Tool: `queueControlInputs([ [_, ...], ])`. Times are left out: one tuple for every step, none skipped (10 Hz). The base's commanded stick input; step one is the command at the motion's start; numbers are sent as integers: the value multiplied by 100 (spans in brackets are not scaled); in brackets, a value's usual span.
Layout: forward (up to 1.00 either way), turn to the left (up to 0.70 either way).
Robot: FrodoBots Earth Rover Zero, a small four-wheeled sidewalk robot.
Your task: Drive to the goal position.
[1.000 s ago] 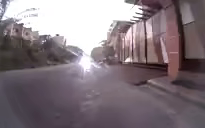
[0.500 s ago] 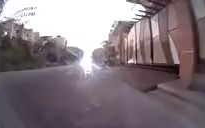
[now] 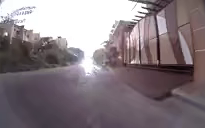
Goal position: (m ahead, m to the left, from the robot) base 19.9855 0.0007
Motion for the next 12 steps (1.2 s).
queueControlInputs([
  [100, 10],
  [100, 0],
  [100, 0],
  [100, 0],
  [100, 0],
  [100, 0],
  [100, 0],
  [100, 0],
  [100, 0],
  [100, 0],
  [100, 0],
  [100, 0],
])
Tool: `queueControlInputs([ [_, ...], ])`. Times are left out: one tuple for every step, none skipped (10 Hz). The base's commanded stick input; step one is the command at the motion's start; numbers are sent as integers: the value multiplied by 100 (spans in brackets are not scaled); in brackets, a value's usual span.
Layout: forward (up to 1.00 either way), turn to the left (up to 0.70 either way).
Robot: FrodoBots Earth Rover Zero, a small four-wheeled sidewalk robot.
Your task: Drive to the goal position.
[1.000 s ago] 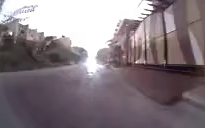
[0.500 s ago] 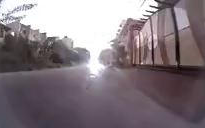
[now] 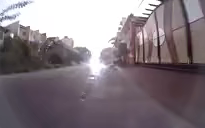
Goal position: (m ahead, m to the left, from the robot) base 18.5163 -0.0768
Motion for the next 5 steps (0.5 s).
queueControlInputs([
  [100, 0],
  [100, 0],
  [100, 0],
  [100, 0],
  [100, 0],
])
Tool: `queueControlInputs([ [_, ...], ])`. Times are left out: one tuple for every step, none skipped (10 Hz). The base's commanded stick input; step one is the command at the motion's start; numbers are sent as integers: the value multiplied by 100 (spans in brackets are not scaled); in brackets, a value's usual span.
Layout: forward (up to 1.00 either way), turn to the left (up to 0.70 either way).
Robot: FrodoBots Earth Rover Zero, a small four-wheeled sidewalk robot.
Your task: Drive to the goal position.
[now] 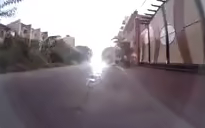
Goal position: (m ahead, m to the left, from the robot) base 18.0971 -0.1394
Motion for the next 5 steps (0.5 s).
queueControlInputs([
  [100, 0],
  [100, 0],
  [100, 0],
  [100, 0],
  [100, 0],
])
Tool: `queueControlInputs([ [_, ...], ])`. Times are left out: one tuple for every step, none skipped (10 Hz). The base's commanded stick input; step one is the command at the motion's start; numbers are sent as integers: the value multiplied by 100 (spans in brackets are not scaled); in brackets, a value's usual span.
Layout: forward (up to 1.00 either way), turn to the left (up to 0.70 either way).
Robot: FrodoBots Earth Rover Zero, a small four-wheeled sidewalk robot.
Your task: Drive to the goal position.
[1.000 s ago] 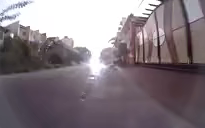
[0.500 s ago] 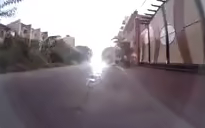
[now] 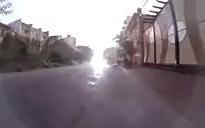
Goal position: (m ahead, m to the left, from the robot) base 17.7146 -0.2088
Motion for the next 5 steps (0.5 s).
queueControlInputs([
  [100, 0],
  [100, 0],
  [100, 0],
  [100, -3],
  [100, -7],
])
